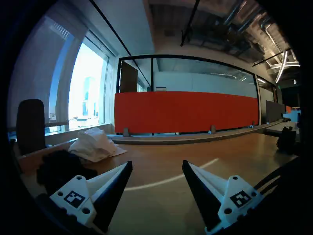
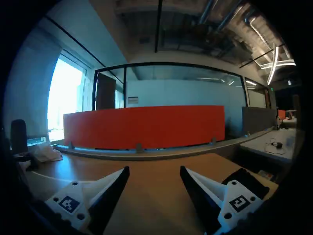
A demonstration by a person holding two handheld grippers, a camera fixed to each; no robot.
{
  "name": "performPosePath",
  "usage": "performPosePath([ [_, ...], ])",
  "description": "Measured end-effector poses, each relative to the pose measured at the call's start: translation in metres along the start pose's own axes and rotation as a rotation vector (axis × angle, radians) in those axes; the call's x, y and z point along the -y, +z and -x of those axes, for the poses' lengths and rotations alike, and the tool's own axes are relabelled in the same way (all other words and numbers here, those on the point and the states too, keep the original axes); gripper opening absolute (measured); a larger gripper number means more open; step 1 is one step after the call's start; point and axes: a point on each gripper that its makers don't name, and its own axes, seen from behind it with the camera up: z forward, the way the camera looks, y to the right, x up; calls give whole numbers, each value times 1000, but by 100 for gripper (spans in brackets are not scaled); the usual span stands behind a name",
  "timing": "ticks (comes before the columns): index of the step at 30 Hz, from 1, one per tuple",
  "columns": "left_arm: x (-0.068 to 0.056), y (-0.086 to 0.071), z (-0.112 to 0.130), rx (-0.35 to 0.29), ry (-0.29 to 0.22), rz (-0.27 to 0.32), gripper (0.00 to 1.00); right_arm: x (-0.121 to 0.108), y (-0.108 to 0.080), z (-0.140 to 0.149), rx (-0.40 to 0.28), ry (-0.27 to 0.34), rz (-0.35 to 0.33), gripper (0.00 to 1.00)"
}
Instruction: Fold towel
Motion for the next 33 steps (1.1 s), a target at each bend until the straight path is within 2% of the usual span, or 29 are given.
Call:
performPosePath([
  [9,0,0,0,0,0,0,94,-9,6,23,-1,47,13,100],
  [24,0,0,0,0,0,0,94,-4,3,54,28,62,-3,99],
  [33,0,0,1,0,0,0,94,-2,2,56,15,46,-14,99],
])
